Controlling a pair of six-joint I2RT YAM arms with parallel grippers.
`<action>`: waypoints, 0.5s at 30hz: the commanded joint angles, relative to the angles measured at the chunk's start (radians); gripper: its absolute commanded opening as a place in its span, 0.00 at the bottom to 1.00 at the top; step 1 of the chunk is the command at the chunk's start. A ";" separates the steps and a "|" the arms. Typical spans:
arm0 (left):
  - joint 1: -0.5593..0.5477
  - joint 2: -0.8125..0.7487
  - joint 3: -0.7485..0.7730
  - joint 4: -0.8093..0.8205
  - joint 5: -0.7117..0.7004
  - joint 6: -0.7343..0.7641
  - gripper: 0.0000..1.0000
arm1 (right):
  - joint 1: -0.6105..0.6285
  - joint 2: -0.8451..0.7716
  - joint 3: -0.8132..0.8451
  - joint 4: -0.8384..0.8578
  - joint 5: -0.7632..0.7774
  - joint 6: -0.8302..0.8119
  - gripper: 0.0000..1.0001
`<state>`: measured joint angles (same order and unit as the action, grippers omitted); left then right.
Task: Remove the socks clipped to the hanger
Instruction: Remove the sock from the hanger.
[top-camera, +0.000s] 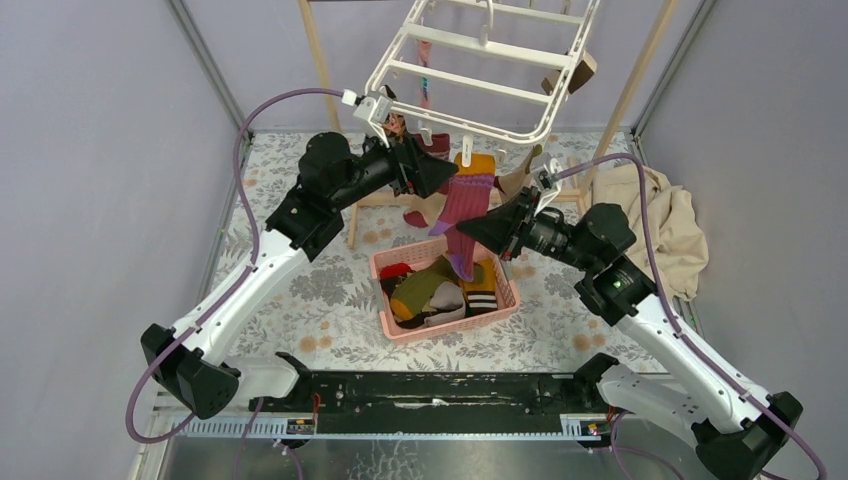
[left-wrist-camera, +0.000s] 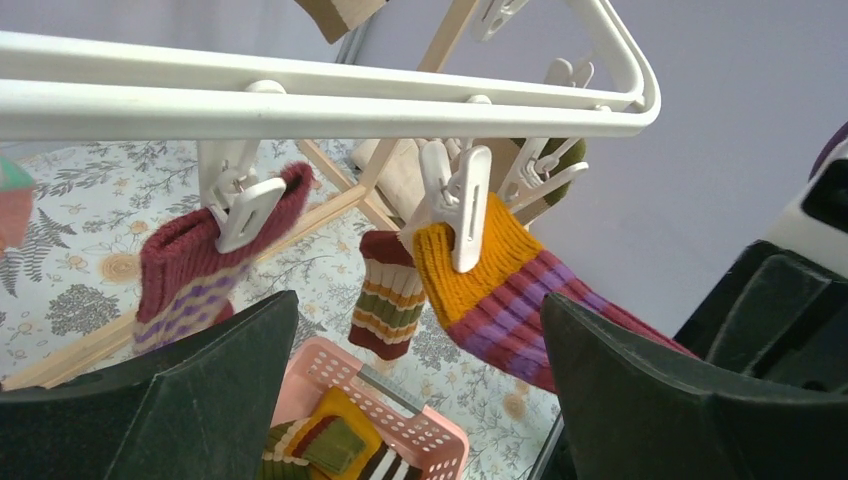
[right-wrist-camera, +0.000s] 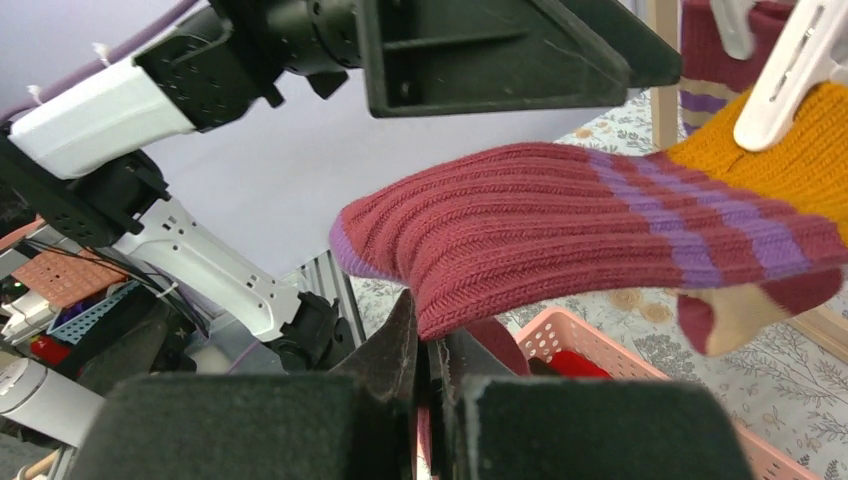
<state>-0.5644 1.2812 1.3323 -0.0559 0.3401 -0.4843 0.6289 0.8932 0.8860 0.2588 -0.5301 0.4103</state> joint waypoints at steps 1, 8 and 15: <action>0.005 -0.004 -0.037 0.156 0.025 -0.019 0.99 | -0.009 -0.034 0.070 -0.010 -0.056 0.016 0.00; 0.004 0.034 -0.071 0.289 0.076 -0.084 0.99 | -0.009 -0.059 0.082 -0.035 -0.081 0.022 0.00; 0.005 0.076 -0.099 0.449 0.121 -0.197 0.99 | -0.010 -0.094 0.079 -0.079 -0.084 0.008 0.00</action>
<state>-0.5644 1.3376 1.2537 0.2123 0.4156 -0.5991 0.6258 0.8368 0.9192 0.1799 -0.5896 0.4202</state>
